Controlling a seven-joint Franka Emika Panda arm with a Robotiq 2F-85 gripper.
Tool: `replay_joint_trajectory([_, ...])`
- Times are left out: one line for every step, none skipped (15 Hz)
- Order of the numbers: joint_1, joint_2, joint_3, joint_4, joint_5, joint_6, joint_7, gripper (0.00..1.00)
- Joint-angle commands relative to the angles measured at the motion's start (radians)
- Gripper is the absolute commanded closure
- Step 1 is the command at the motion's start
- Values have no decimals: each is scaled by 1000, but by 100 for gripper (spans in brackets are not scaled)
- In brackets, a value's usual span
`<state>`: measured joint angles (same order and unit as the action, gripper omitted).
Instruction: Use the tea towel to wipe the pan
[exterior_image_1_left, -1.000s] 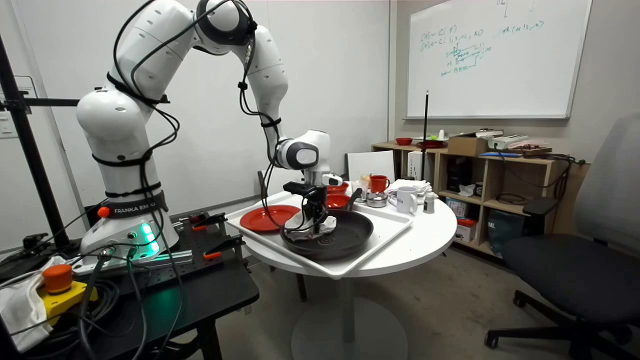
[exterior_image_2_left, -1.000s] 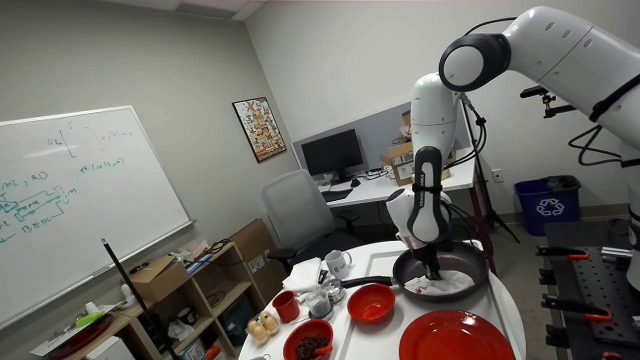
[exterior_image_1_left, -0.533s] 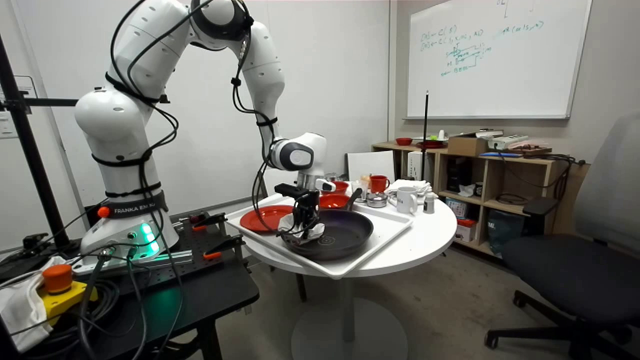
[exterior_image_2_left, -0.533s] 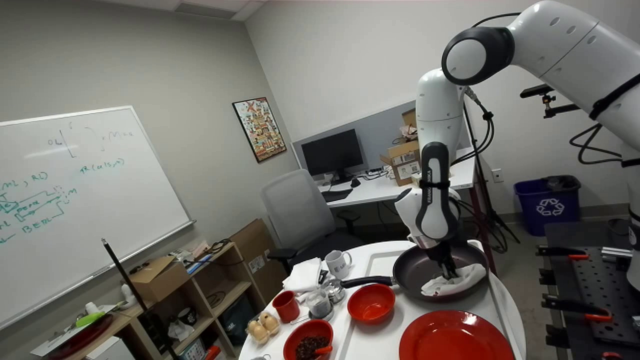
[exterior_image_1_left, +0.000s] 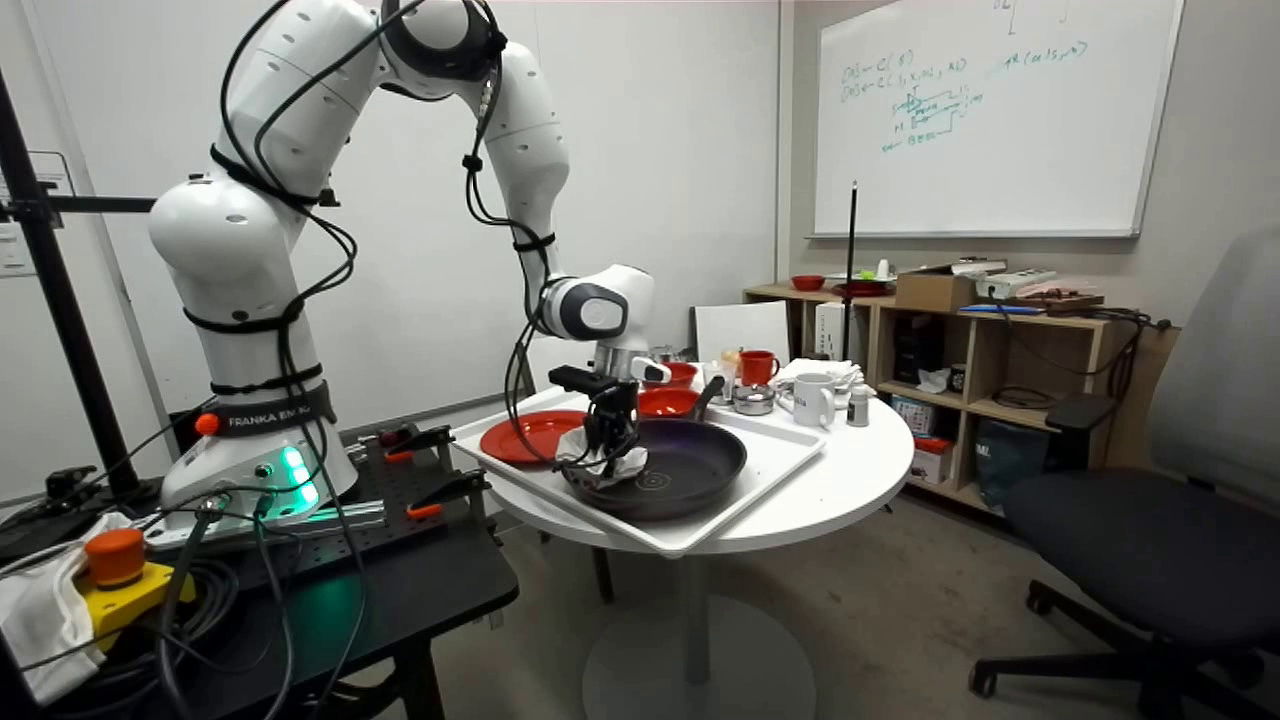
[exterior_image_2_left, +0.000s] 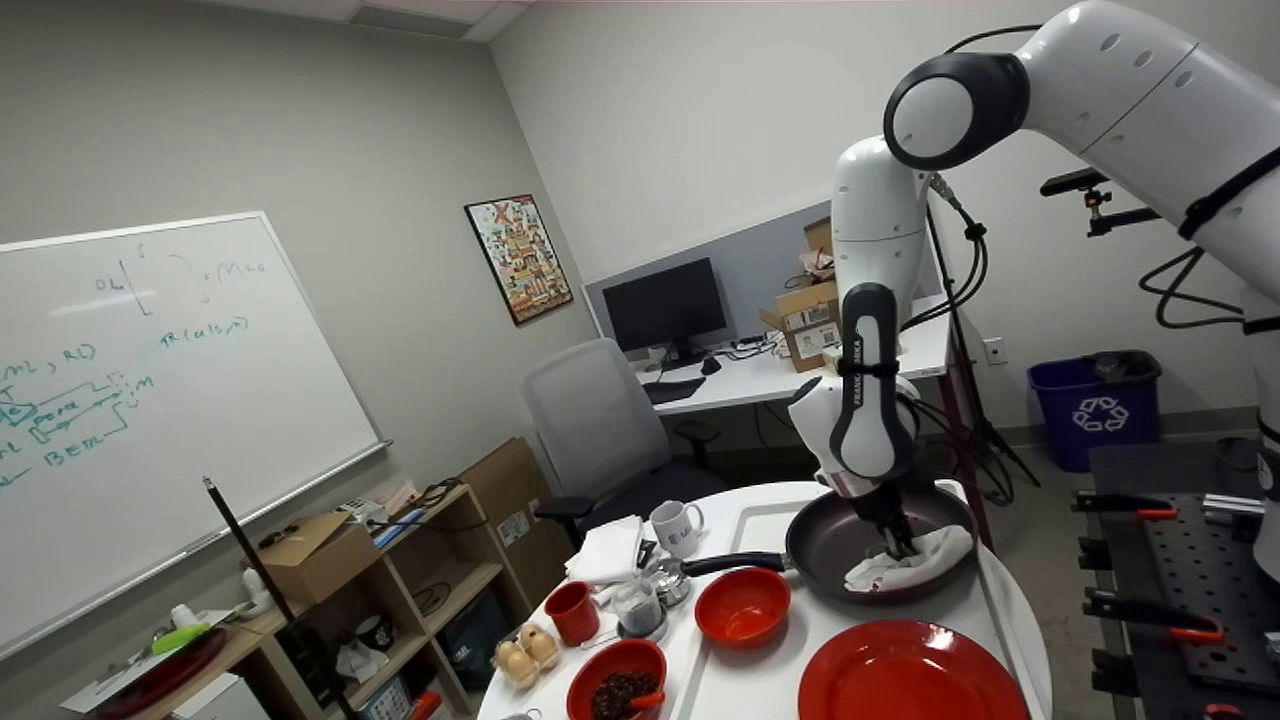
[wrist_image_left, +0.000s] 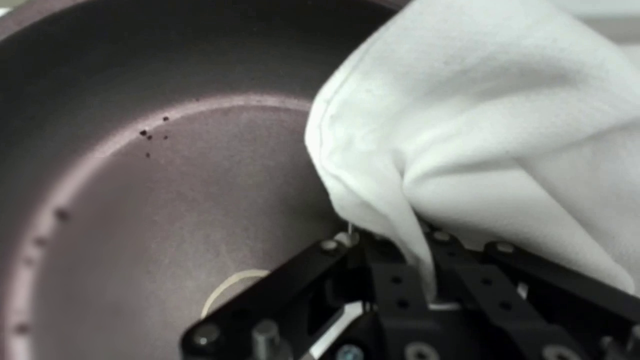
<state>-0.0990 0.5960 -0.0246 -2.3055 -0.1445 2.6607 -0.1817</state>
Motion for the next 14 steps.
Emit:
replay_joint_trajectory([14, 22, 18, 43, 22, -39, 9, 95])
replay_joint_trajectory([16, 26, 21, 54, 25, -44, 13, 95])
replay_joint_trajectory([16, 29, 25, 65, 27, -49, 14, 95])
replay_joint_trajectory([18, 32, 27, 79, 31, -52, 18, 95])
replay_joint_trajectory([16, 35, 31, 92, 38, -51, 22, 95])
replay_joint_trajectory([15, 38, 35, 106, 45, -56, 25, 95])
replay_joint_trajectory([16, 40, 35, 116, 50, -52, 31, 95])
replay_joint_trajectory([15, 22, 24, 76, 29, -27, 11, 92])
replay_joint_trajectory([15, 25, 26, 88, 33, -28, 14, 92])
replay_joint_trajectory([15, 29, 26, 95, 34, -29, 17, 92])
replay_joint_trajectory([15, 32, 27, 99, 35, -30, 18, 92])
replay_joint_trajectory([15, 34, 27, 100, 35, -30, 18, 92])
replay_joint_trajectory([15, 34, 27, 100, 35, -30, 19, 92])
replay_joint_trajectory([15, 34, 27, 100, 35, -30, 19, 92])
